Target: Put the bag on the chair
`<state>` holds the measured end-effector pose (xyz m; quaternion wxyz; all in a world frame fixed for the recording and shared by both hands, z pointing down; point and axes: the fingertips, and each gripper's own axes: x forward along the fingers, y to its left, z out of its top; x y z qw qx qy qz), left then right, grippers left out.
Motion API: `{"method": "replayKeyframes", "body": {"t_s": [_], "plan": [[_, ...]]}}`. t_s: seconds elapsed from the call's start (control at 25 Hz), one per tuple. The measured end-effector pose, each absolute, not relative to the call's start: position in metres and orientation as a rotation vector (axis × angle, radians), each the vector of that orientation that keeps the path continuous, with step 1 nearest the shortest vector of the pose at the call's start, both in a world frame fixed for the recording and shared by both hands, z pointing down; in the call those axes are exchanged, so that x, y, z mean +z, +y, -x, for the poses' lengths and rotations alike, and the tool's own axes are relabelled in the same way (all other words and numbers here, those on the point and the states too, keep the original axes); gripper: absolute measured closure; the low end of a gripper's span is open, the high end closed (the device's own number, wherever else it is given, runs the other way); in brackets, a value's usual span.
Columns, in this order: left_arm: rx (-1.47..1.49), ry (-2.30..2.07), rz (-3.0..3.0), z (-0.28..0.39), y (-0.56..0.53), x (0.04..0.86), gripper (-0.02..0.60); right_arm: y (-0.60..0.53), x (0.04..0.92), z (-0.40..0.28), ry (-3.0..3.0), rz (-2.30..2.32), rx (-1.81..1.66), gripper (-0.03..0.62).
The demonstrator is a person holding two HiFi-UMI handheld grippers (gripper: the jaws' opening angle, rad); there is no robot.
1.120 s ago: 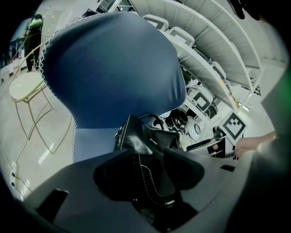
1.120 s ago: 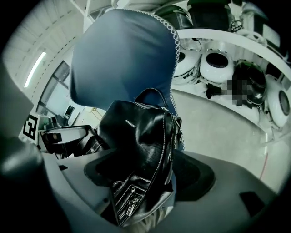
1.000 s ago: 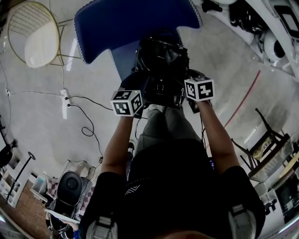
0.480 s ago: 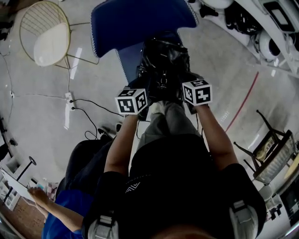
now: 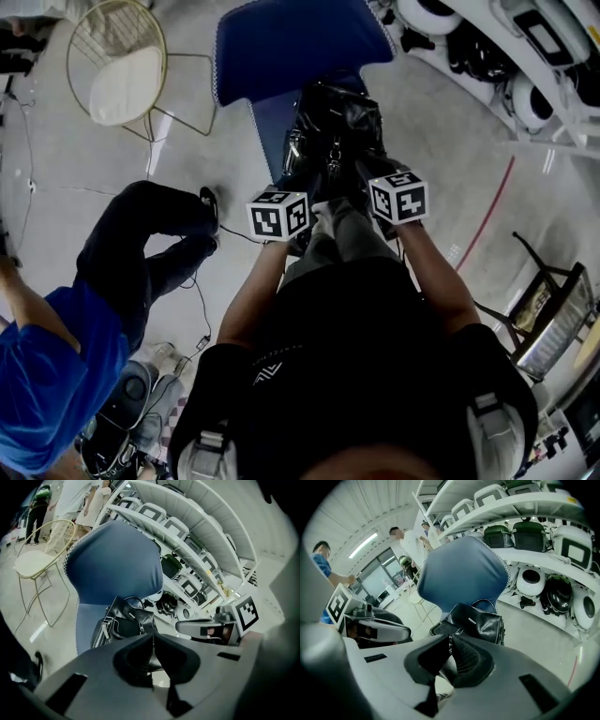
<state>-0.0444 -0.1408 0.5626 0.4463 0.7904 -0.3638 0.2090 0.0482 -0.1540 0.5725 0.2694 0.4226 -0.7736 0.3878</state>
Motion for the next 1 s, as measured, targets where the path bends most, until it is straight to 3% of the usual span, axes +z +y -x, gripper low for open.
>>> {"method": "replayKeyframes", "body": {"t_s": [1.0], "plan": [[0.526, -0.871, -2.007, 0.059, -0.091, 0.522, 0.56, -0.105, 0.527, -0.015, -2.148, -1.097, 0.949, 0.551]]}}
